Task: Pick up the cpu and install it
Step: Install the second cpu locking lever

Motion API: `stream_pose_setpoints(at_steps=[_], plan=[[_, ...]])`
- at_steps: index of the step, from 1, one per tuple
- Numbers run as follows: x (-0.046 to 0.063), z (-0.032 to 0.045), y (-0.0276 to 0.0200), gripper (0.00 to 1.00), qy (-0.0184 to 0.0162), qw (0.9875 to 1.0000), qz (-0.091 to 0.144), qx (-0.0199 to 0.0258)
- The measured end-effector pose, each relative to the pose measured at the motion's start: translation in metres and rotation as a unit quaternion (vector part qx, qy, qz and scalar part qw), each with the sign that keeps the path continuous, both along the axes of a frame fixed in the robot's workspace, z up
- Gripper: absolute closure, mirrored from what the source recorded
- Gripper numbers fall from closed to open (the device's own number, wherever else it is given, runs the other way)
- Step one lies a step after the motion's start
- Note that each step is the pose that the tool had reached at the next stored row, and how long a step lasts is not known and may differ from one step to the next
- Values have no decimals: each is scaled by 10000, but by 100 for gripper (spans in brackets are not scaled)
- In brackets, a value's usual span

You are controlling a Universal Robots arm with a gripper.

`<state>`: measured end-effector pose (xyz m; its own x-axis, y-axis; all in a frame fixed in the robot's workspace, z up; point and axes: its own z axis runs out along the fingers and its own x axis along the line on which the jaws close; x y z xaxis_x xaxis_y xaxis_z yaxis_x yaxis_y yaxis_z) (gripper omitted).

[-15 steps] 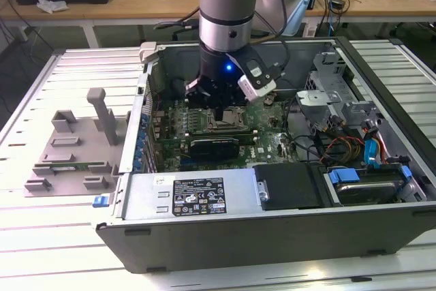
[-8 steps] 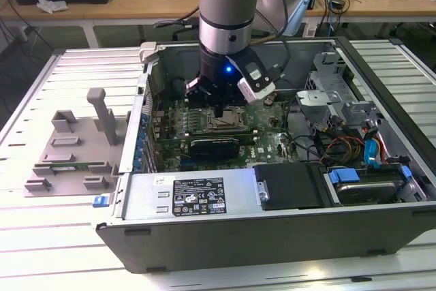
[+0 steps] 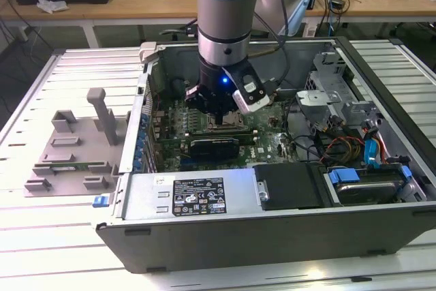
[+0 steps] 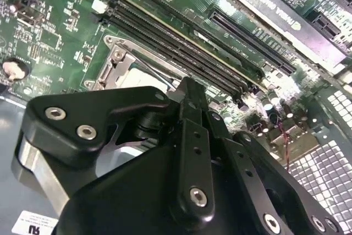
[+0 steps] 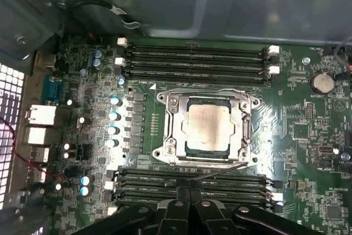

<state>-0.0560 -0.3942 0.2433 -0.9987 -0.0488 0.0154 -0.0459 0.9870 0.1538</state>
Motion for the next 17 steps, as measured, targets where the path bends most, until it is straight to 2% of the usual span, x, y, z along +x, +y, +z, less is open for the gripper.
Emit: stream_pose_setpoints(at_steps=[11,15,17], plan=[[-160,-160,3,89,0,9995,-320,31],[-190,-195,4,89,3,9991,-417,117],[-206,-208,3,89,7,9986,-471,237]])
